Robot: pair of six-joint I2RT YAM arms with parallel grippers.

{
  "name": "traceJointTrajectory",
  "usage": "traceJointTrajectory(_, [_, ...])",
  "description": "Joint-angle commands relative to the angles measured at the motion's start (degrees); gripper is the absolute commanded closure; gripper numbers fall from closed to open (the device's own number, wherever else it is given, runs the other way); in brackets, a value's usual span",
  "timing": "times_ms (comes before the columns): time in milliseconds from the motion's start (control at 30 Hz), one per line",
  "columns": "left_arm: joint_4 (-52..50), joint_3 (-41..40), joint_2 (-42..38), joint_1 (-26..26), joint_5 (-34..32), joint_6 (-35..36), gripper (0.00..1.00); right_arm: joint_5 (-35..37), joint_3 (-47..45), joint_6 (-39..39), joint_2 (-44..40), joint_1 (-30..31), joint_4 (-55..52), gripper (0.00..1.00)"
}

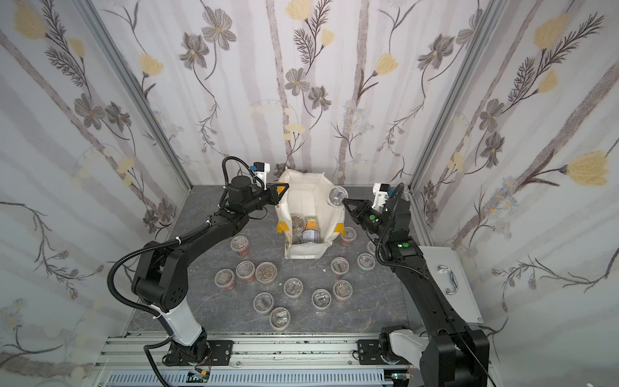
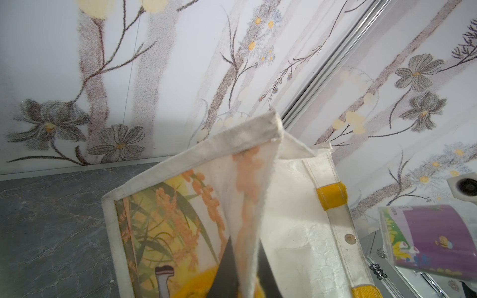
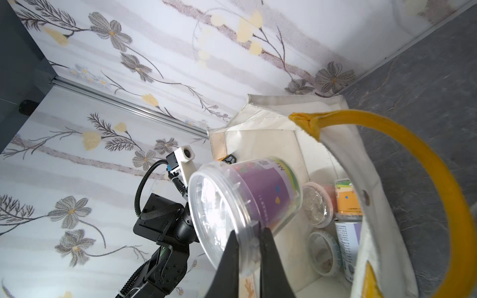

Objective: Take out the seed jars from the canvas bag
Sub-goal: Place the seed jar at the center of the board.

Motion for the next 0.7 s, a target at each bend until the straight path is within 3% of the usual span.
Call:
traceJointTrajectory(0, [4.21, 1.42, 0.05, 0.14, -0.32, -0.06, 1.0, -4.79, -1.36, -3.1, -1.65, -6.47, -4.63, 0.91])
traceJointTrajectory(167, [3.59, 1.97, 0.02, 0.59, 0.21, 0.13, 1.0, -4.98, -6.25, -5.33, -1.01, -16.48, -4.42, 0.91])
traceJointTrajectory(267, [3.75, 1.99, -0.32, 0.68, 0.78, -0.05, 1.0, -3.76, -8.69, -6.62, 2.47, -19.38, -2.24, 0.91])
traceJointTrajectory(667, [3.2, 0.08, -2.7, 0.78, 1.09, 0.0, 1.0, -1.41, -7.54, -7.01, 23.23, -19.78, 8.36, 0.91])
